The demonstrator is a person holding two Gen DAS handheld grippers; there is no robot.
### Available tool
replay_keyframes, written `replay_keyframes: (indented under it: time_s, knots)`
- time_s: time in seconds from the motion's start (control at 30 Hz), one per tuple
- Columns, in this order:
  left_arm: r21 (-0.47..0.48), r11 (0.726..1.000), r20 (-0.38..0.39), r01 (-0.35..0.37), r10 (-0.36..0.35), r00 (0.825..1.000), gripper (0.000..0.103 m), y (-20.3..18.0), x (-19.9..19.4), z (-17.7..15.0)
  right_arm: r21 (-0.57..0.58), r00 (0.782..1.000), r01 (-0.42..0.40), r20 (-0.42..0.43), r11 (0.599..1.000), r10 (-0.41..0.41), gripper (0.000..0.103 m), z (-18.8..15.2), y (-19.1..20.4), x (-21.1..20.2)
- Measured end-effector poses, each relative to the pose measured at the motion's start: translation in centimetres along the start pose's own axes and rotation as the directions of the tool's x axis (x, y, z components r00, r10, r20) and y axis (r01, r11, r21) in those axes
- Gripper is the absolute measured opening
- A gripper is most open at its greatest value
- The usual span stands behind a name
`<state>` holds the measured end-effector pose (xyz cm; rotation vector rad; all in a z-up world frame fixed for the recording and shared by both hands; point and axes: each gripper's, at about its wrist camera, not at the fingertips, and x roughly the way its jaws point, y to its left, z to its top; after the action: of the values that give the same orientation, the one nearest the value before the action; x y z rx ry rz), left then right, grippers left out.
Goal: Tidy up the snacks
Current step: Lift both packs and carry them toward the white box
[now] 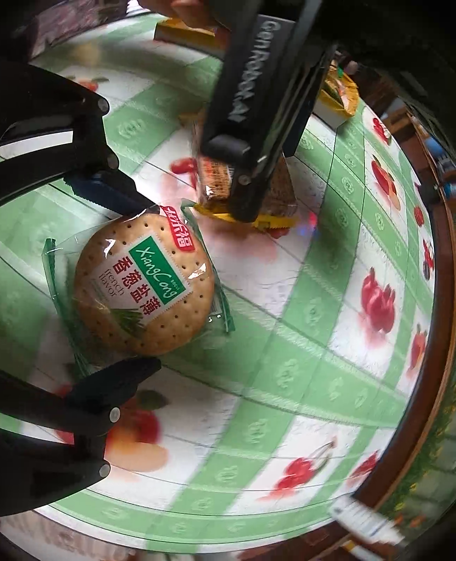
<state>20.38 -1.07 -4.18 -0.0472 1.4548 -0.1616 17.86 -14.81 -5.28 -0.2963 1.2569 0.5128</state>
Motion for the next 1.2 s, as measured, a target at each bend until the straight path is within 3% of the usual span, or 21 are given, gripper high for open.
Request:
replay_keyframes:
  time_s: [0.1, 0.2, 0.3, 0.4, 0.53, 0.6, 0.77, 0.83, 1.2]
  knots:
    - [0.107, 0.994, 0.032, -0.035, 0.031, 0.999, 0.088, -2.1, -0.8, -1.7, 0.037, 1.000, 0.000, -0.007, 0.999, 0.000, 0.080, -2.2, -0.7, -0.8]
    - [0.240, 0.969, 0.043, -0.058, 0.049, 0.998, 0.088, -4.2, -1.1, -3.0, 0.103, 0.999, -0.028, -0.012, 0.994, 0.030, 0.080, -5.0, -1.2, -1.9]
    - [0.410, 0.898, 0.065, -0.159, 0.145, 0.987, 0.088, -7.0, -0.4, -4.2, 0.143, 0.999, -0.031, -0.015, 0.989, 0.033, 0.080, -7.4, -1.3, -2.7]
    - [0.485, 0.852, 0.059, -0.197, 0.193, 0.979, 0.089, -8.0, 0.6, -4.7, 0.152, 0.999, -0.028, -0.016, 0.988, 0.030, 0.080, -8.7, -1.1, -3.1]
    - [0.457, 0.884, -0.037, -0.097, 0.128, 0.991, 0.092, -7.1, 1.5, -2.8, 0.181, 0.999, -0.030, -0.010, 0.983, 0.033, 0.081, -9.2, -1.2, -3.3]
    - [0.445, 0.890, -0.038, -0.097, 0.126, 0.991, 0.095, -6.8, 1.6, -3.0, 0.190, 1.000, -0.028, -0.008, 0.981, 0.030, 0.081, -9.7, -1.7, -3.6]
    - [0.391, 0.914, -0.017, -0.103, 0.119, 0.993, 0.093, -5.0, 0.9, -4.0, 0.212, 1.000, -0.017, 0.003, 0.977, 0.017, 0.081, -10.4, -1.6, -4.0]
    - [0.384, 0.918, 0.015, -0.100, 0.102, 0.995, 0.076, -3.0, 0.4, -4.8, 0.219, 1.000, -0.006, 0.005, 0.976, 0.005, 0.080, -10.2, -1.6, -3.9]
    - [0.215, 0.968, 0.115, -0.128, 0.105, 0.988, 0.073, -0.1, -1.9, -9.5, 0.265, 1.000, 0.027, 0.004, 0.964, -0.029, 0.081, -10.4, -1.2, -3.7]
